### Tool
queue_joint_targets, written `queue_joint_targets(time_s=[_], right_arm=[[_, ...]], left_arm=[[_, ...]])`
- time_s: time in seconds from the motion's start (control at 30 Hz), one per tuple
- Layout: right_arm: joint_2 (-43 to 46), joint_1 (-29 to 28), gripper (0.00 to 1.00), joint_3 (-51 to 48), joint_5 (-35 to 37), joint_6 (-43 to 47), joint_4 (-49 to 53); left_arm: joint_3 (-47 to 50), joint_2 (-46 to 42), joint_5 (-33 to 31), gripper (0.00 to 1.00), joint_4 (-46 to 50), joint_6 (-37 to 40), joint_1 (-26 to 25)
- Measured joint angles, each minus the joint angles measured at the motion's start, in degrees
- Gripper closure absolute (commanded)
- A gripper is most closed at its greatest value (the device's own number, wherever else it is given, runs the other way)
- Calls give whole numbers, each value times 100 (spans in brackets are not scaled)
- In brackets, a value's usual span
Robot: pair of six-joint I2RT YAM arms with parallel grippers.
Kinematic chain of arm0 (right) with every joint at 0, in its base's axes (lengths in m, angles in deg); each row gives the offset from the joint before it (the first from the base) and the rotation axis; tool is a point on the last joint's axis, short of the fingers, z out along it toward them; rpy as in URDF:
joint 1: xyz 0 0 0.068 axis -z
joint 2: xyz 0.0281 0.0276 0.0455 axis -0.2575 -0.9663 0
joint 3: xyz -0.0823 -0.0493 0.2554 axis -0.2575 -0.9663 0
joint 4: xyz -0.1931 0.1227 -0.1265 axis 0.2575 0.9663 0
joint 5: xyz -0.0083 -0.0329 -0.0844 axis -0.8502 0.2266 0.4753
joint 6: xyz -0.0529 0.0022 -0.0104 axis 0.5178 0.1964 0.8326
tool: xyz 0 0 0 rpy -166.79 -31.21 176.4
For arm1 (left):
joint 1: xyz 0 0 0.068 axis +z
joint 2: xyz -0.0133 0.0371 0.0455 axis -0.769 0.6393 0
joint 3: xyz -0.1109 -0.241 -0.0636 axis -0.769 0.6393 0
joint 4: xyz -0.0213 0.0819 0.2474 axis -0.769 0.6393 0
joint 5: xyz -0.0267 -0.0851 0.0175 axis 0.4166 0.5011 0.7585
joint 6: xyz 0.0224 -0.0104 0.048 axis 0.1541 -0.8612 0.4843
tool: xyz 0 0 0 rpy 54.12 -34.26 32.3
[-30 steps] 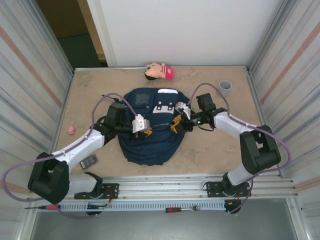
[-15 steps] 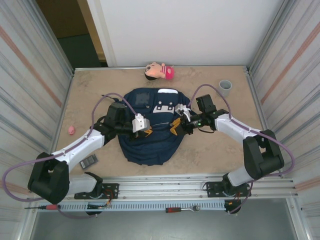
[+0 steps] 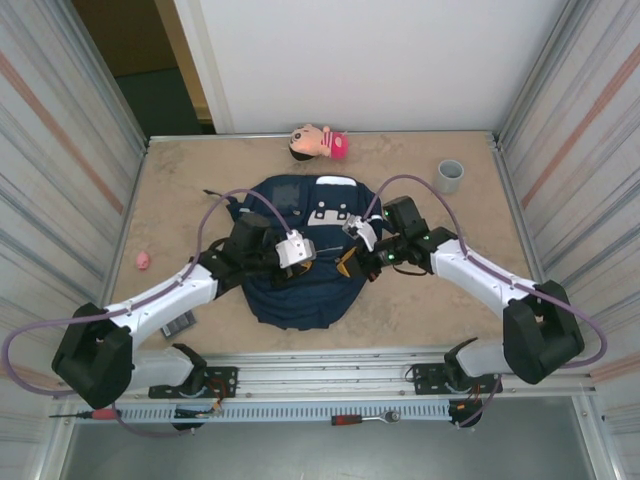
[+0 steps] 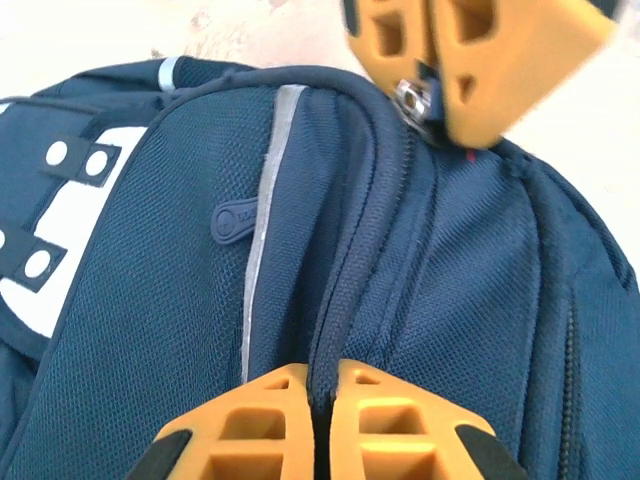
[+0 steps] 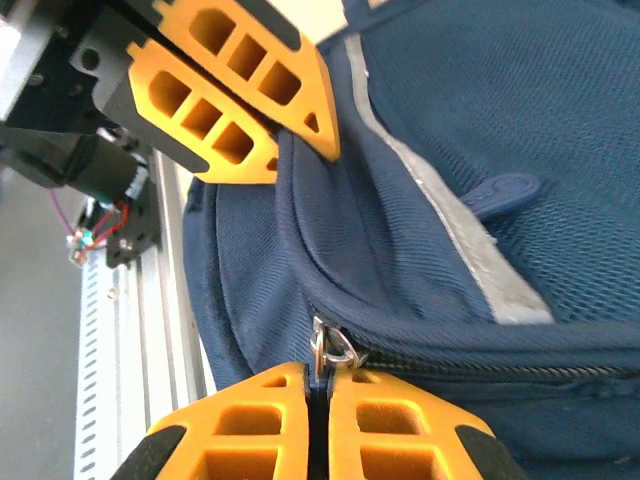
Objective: Pack the student bag
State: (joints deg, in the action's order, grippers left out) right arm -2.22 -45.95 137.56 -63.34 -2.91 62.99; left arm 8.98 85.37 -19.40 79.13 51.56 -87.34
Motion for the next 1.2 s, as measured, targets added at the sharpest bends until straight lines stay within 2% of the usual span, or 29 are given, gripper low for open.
queue_joint_targets(time_s=[0.07,0.2,0.33,0.43,0.5,0.63,0.77,0.87,1.0,1.13,1.2], right_arm=[[39,-164,100,-24,208,-339,9],[264,-256,100,-304,411,-970,-83],[503,15,100,-428,422,-1565,114],[638,254,100,-424,562,-1902,459],[708,302,100,-391,723,-2044,765],[734,289,100,-238,986,-2194,1213],[734,199,100,-57,1290,-2236,1506],[734,24,100,42,1541,-2284,1631],[734,-162,100,120,1797,-2343,1731],[734,-201,100,155,1919,-2345,1775],[734,-212,100,155,1943,-2345,1805]], left_arm=[[0,2,-210,100,-31,-247,-153],[-22,79,-511,77,-170,-758,-540],[-225,203,-575,53,-446,-1381,-758],[-413,116,-737,42,-505,-2033,-745],[-485,13,-914,38,-422,-2640,-649],[-514,-236,-1244,34,90,-4214,-142],[-378,-326,-1231,34,496,-5796,560],[-11,-328,-1182,35,671,-6699,789],[356,-328,-1174,34,887,-7427,789],[380,-341,-1231,33,1034,-7700,789],[393,-378,-1283,39,1045,-7759,789]])
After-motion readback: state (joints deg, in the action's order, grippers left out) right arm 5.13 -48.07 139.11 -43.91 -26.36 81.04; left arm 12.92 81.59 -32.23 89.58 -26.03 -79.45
